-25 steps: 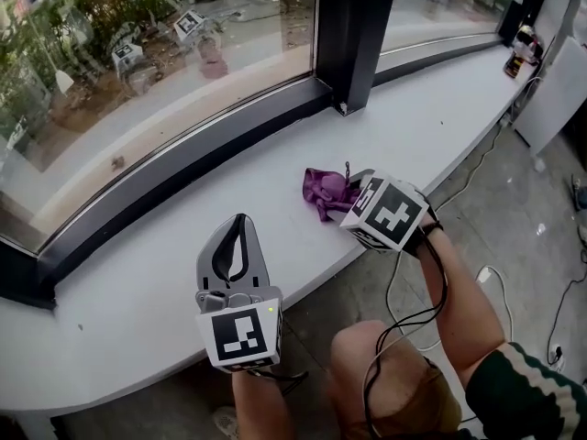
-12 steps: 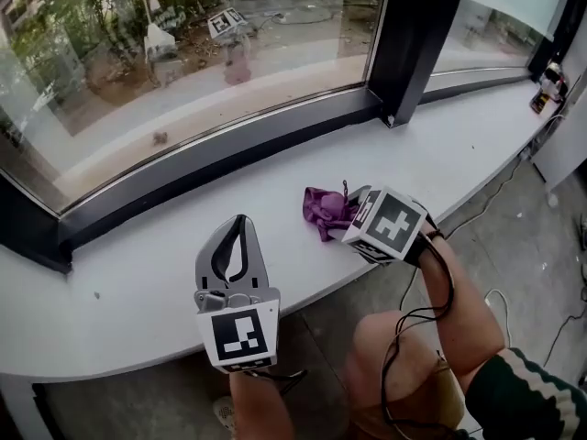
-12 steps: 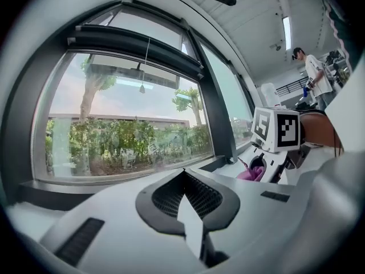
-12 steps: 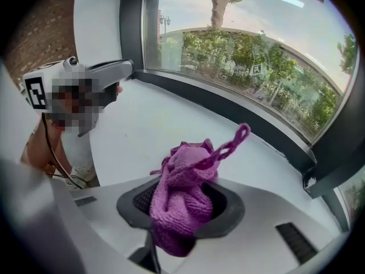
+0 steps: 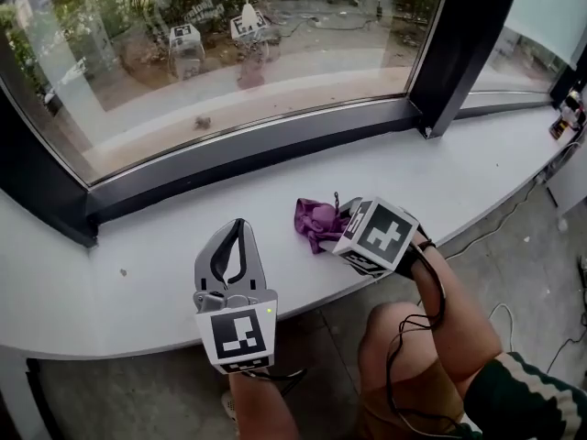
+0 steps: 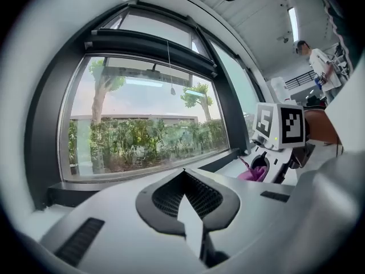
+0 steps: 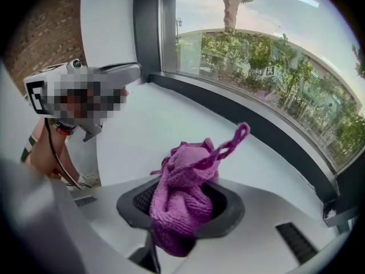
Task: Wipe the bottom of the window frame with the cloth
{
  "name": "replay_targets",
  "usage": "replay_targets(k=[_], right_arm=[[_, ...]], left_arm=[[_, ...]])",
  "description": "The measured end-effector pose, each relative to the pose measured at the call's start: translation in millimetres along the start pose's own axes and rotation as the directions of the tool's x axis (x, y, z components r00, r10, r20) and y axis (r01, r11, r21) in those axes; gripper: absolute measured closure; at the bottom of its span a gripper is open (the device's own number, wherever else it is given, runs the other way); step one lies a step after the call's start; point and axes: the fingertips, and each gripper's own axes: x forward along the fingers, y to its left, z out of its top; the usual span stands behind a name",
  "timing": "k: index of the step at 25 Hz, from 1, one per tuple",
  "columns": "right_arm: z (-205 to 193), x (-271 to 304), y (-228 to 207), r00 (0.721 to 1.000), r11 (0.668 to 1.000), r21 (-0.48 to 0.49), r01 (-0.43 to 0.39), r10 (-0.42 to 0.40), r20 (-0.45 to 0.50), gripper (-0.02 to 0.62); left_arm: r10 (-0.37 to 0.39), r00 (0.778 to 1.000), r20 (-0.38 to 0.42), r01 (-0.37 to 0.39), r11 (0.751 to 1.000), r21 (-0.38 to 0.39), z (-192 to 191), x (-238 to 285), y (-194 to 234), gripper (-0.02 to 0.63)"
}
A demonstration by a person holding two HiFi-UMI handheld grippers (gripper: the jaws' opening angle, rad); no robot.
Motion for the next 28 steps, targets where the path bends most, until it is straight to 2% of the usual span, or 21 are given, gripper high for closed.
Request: replay_targets(k=[4, 11, 16, 24, 28], right_arm=[[28.3, 14.6, 26.5, 0.999, 0.999, -0.022, -0.035, 0.035, 0.014, 0.449], [83.3, 45.9, 82.2, 0.994, 0.99, -0.101, -0.099, 0.103, 0.038, 0.449], [116.4, 62.6, 118.1, 0.987, 0.978, -0.147, -0.148, 0.156, 0.049, 0.449], [161.2, 82.6, 160.6, 0.98, 0.963, -0.199, -0.181, 0.194, 0.047, 0.449], [180.0, 93.6, 181.8, 0.973, 0.947, -0.244, -0.208, 0.225, 0.043, 0.449]], left_arm=[[0.012, 1.0, -0.017, -0.012, 1.0, 0.028, -5.1, -14.1, 22.2, 0.603], [0.098, 0.994, -0.04, -0.097, 0.995, 0.02, -23.2, -43.0, 77.9, 0.603], [0.162, 0.985, -0.052, -0.161, 0.987, 0.019, -32.5, -64.2, 116.4, 0.603], [0.228, 0.972, -0.062, -0.226, 0.974, 0.034, -38.4, -100.2, 171.9, 0.603], [0.264, 0.96, -0.094, -0.261, 0.964, 0.048, -50.9, -120.1, 199.9, 0.603]])
